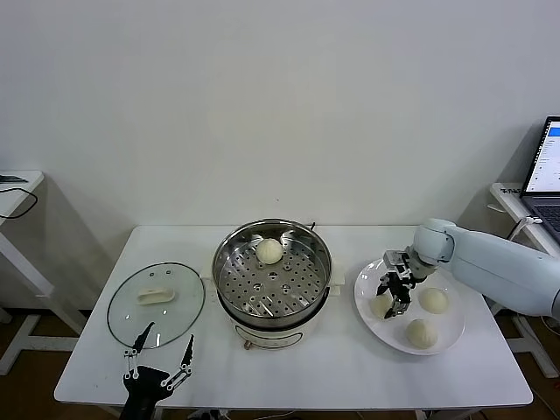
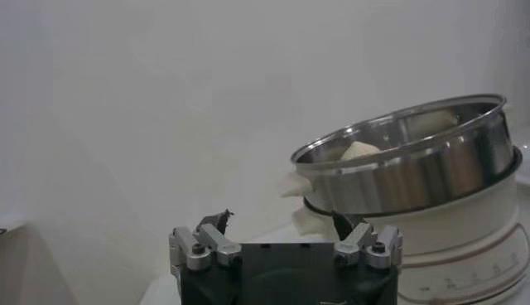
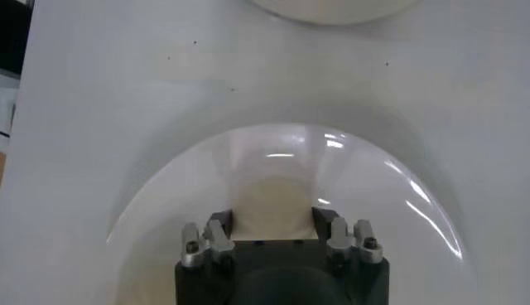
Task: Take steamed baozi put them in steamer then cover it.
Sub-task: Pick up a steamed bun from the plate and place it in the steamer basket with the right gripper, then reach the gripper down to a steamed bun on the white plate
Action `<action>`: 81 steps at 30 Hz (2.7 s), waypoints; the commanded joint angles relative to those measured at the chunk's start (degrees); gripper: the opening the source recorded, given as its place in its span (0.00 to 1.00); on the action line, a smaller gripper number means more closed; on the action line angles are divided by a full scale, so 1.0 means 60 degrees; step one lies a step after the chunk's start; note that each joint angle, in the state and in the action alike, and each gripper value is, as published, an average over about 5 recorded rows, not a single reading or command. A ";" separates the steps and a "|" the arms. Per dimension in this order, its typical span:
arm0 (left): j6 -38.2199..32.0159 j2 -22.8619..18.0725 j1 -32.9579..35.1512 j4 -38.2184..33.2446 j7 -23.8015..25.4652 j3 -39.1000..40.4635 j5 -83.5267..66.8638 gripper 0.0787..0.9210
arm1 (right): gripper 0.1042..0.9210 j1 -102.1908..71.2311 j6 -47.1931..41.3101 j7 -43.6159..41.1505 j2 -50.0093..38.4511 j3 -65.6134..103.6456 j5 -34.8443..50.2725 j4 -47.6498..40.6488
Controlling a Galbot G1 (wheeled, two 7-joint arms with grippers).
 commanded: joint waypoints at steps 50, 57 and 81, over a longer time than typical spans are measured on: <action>0.0091 0.0107 -0.0258 -0.0185 -0.0118 0.0171 -0.0097 0.88 | 0.63 0.3612 -0.1745 0.0279 0.7739 -0.2973 0.3588 -0.0861; 0.0081 0.0114 -0.0262 -0.0179 -0.0119 0.0145 -0.0097 0.88 | 0.63 0.3490 -0.1743 0.0307 0.7805 -0.2997 0.3480 -0.0994; 0.0109 0.0115 -0.0278 -0.0209 -0.0124 0.0222 -0.0027 0.88 | 0.88 0.5223 -0.0690 -0.1325 0.1162 -0.1594 0.1854 0.2621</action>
